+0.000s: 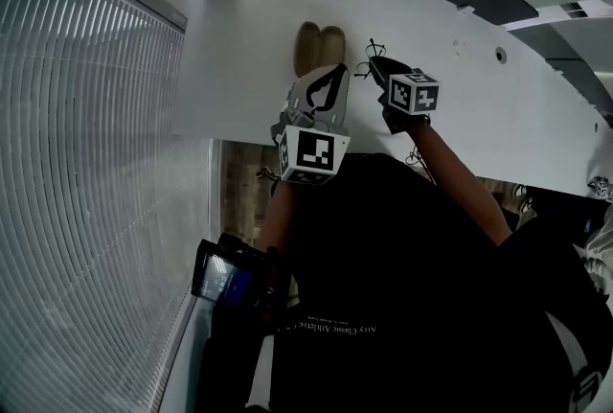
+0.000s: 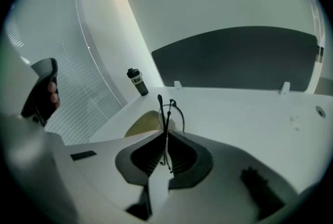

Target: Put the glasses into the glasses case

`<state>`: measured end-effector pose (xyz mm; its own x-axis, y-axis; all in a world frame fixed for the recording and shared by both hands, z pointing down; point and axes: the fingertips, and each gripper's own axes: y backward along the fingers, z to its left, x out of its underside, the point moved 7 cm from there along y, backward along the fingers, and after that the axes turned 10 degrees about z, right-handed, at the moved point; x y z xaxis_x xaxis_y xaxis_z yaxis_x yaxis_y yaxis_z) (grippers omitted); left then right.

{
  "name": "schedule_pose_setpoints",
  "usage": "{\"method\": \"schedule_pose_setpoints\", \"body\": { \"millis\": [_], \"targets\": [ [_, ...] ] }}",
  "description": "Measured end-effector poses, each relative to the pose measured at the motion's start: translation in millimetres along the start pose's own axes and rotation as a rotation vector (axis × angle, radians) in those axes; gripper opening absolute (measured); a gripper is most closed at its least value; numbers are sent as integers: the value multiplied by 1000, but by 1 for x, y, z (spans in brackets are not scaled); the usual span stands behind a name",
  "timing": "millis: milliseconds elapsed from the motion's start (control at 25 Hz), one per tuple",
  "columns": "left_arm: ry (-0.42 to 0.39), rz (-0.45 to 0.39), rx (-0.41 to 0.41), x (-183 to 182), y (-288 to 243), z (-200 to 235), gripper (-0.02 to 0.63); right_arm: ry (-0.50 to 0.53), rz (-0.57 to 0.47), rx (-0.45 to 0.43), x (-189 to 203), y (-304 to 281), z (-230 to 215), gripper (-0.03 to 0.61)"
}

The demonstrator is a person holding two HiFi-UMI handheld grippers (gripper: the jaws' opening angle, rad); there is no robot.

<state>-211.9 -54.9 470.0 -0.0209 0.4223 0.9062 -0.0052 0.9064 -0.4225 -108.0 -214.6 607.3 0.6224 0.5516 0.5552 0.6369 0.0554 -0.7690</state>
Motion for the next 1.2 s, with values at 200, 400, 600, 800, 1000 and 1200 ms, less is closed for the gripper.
{"method": "schedule_pose_setpoints", "body": {
  "millis": [200,400,600,800,1000,1200],
  "targets": [
    [18,8,-51,5,22,20,8,13,12,-70,-34,-33,37,20],
    [24,12,-110,11,47,40,8,-110,85,-118,-36,-68,48,12],
    [36,38,-135,24,65,53,8,-200,201,-65,-15,-99,35,12],
    [22,58,-123,35,74,56,8,-219,252,-11,-10,-123,29,12],
    [-5,56,-88,34,70,56,8,-183,308,67,-4,-135,19,14],
    [-16,62,-43,34,57,56,8,-153,331,108,1,-131,15,14]
  ]
}}
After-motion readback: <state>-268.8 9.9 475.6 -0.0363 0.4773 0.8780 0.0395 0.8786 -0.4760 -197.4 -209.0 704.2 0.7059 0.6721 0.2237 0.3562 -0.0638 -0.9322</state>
